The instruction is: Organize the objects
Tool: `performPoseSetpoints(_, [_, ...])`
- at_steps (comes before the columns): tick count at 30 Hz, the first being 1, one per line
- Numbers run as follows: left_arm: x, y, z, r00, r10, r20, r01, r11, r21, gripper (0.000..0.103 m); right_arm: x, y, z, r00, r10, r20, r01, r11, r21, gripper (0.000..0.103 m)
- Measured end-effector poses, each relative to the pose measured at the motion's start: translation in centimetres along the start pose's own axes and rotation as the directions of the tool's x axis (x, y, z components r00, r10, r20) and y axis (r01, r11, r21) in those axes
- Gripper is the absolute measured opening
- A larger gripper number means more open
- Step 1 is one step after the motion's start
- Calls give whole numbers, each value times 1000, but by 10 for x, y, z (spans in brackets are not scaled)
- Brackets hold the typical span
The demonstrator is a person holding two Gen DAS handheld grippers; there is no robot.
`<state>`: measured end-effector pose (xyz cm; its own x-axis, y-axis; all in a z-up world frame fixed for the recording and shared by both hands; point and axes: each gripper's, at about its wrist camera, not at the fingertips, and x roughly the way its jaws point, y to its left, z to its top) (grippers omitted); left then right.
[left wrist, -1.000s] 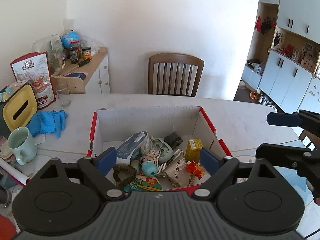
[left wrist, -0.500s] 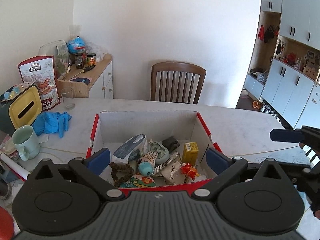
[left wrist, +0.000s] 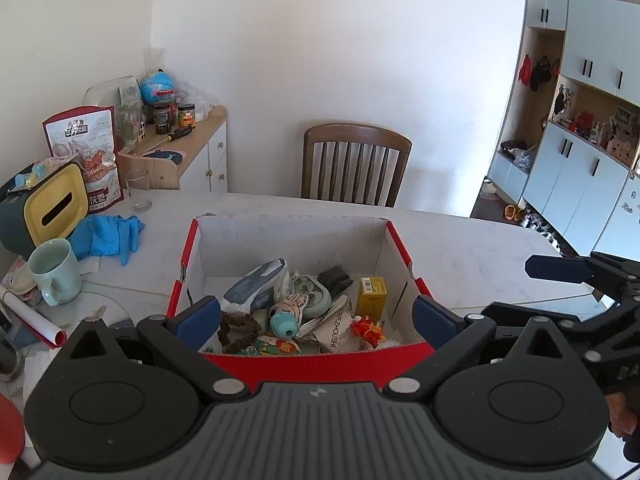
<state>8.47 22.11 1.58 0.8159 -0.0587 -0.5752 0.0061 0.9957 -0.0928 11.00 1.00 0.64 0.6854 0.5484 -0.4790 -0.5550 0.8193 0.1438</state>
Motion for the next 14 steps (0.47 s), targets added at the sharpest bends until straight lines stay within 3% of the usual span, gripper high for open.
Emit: performPoseSetpoints(14, [5,8,-8,999,27,-23,-28,1000,-13,103,9,0,-2,1000,-3,-31,3,1000,4,102])
